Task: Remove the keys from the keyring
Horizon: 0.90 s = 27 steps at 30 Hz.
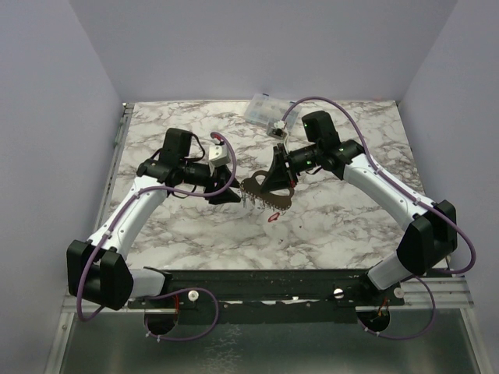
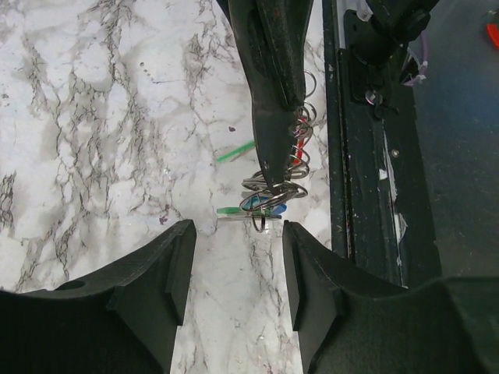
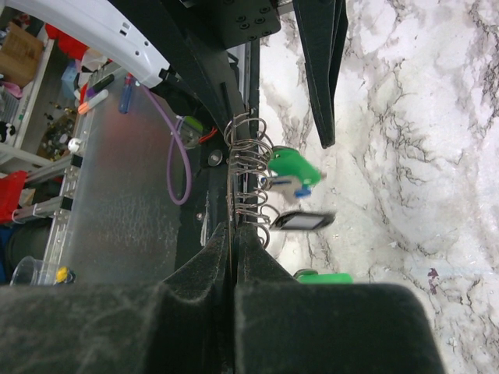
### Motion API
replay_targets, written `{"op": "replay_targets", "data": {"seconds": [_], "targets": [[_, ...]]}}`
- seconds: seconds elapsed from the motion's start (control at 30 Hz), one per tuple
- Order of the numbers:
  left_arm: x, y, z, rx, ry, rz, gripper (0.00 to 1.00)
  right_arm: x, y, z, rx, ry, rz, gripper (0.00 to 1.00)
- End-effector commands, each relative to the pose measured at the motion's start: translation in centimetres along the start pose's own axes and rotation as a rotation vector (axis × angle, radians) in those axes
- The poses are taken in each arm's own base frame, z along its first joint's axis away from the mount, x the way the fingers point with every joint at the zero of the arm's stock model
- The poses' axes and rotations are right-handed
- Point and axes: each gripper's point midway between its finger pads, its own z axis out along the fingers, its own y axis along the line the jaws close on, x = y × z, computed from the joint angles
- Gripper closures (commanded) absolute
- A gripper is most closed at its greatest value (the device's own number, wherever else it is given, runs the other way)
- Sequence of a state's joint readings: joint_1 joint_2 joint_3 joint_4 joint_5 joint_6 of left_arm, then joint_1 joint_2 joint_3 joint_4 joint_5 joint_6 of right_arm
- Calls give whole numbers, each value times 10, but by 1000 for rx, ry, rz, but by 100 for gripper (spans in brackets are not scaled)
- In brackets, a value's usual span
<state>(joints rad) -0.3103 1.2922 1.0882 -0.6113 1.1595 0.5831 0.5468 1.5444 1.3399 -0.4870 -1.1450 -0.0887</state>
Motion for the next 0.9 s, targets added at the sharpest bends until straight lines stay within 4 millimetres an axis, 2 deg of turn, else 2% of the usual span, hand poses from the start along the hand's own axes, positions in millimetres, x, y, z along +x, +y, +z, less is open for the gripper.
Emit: {"op": "replay_targets", "data": {"seconds": [0.0, 0.13, 0.4, 0.47, 0.87], "targets": [[-4, -6, 8, 58, -29, 33, 48, -17, 16, -2, -51, -28, -41, 99], [-8, -6, 8, 64, -36, 36, 57, -16, 16, -2, -54, -28, -35, 99], [-8, -7, 6, 46, -30, 21, 94, -17, 16, -1, -58, -34, -19, 99], [-5, -7, 4, 29, -21, 9, 100, -15, 12, -3, -43, -34, -18, 99], [-1, 0, -7, -71, 30, -34, 100, -3, -26, -22, 68, -61, 43, 99]]}}
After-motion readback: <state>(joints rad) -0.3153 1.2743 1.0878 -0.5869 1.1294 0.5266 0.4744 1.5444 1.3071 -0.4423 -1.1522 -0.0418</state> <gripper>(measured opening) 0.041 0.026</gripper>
